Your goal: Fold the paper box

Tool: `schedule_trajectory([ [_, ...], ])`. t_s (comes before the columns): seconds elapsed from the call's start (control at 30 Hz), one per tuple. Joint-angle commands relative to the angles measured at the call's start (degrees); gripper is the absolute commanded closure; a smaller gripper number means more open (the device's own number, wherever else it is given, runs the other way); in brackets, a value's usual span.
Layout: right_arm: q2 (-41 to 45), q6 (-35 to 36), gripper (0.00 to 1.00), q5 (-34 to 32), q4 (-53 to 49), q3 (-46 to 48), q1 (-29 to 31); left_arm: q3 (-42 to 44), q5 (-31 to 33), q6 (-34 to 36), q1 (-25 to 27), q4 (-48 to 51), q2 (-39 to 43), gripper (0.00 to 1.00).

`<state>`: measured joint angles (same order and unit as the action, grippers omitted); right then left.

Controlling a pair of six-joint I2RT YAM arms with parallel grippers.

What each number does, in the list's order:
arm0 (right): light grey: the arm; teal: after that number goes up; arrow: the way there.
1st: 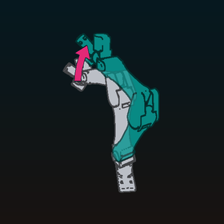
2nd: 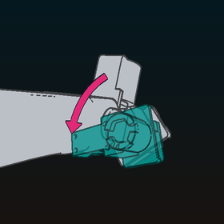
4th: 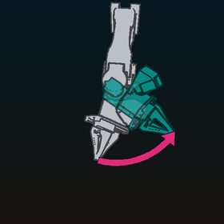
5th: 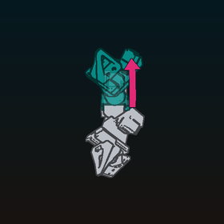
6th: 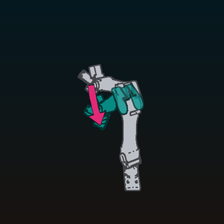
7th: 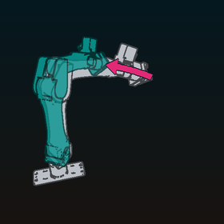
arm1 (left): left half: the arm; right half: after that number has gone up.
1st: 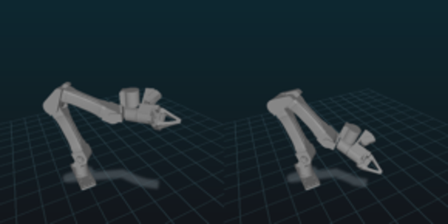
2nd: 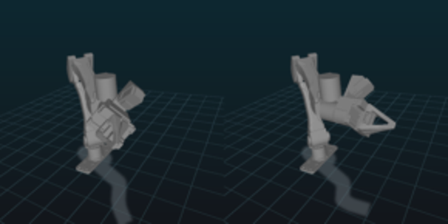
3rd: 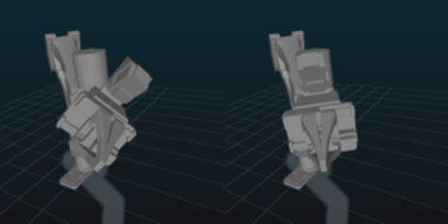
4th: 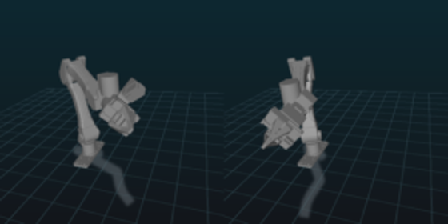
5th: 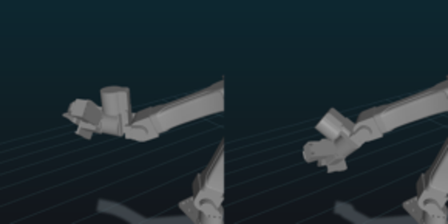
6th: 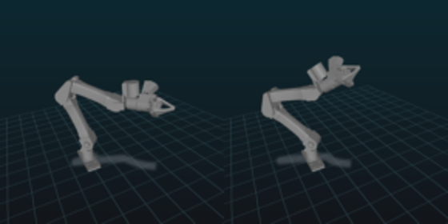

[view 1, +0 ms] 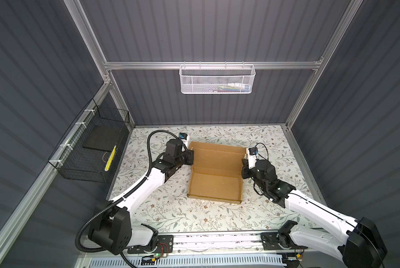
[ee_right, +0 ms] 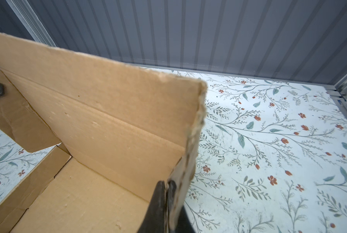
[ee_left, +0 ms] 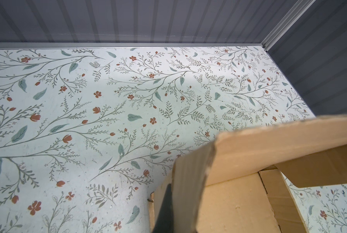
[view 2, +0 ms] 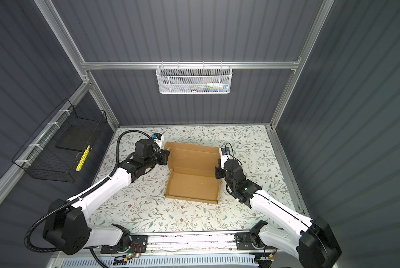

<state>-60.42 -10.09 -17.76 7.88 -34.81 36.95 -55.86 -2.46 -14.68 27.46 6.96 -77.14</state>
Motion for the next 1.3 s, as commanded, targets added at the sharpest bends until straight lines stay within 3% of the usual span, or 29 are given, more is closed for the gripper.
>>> schedule_trajectory([
  [0.0,-0.05,-0.87,0.91,0.2,-3.99,1.71,2.45,2.59,-2.22,-1.58,1.67,0.96,1.67,1.0],
  [1.0,5.31,-4.72,0.89,-13.19,-4.71,9.0,13.97,16.82,2.05,-4.87,2.59,-6.11,13.62,1.0],
  [1.27,5.14,-4.94,0.89,-16.81,-3.17,10.62,17.48,22.97,2.55,-8.68,2.59,-11.48,17.28,1.0],
])
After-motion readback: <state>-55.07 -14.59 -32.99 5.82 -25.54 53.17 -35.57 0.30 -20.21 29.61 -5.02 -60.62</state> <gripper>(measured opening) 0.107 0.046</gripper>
